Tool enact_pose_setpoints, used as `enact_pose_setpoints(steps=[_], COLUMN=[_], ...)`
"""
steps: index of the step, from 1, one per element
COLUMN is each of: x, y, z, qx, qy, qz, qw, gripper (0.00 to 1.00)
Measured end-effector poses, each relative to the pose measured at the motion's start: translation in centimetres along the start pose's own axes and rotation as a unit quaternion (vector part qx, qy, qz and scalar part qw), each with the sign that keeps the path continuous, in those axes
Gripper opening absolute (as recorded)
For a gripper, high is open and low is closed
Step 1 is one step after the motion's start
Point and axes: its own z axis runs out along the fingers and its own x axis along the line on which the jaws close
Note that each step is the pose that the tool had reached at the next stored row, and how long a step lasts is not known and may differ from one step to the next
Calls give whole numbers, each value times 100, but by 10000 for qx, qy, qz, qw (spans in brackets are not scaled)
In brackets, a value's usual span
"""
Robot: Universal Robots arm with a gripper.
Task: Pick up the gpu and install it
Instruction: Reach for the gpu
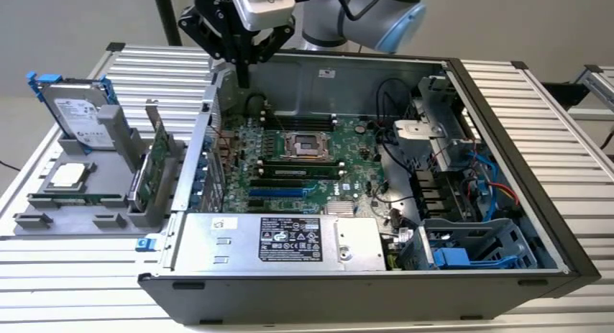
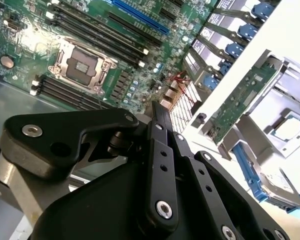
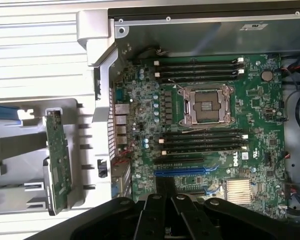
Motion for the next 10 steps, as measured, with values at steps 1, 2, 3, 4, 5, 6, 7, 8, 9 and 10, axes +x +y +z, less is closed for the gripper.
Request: enact_pose_setpoints(steps=[1, 2, 3, 4, 5, 6, 7, 8, 9, 10], x=[11, 23, 34, 46, 57, 69, 80, 92, 103, 115], y=[-1, -2, -2, -3, -4, -5, -6, -7, -7, -8], z=[0, 0, 0, -1, -1, -1, -2, -2, -2, -2], qx=[0, 0, 0, 0, 0, 0, 0, 0, -1, 0], qy=[0, 0, 0, 0, 0, 0, 0, 0, 0, 0], qz=[0, 0, 0, 0, 0, 0, 0, 0, 0, 0], qw=[10000, 10000, 10000, 10000, 10000, 10000, 10000, 10000, 10000, 10000], gripper=[0, 0, 0, 0, 0, 0, 0, 0, 0, 0])
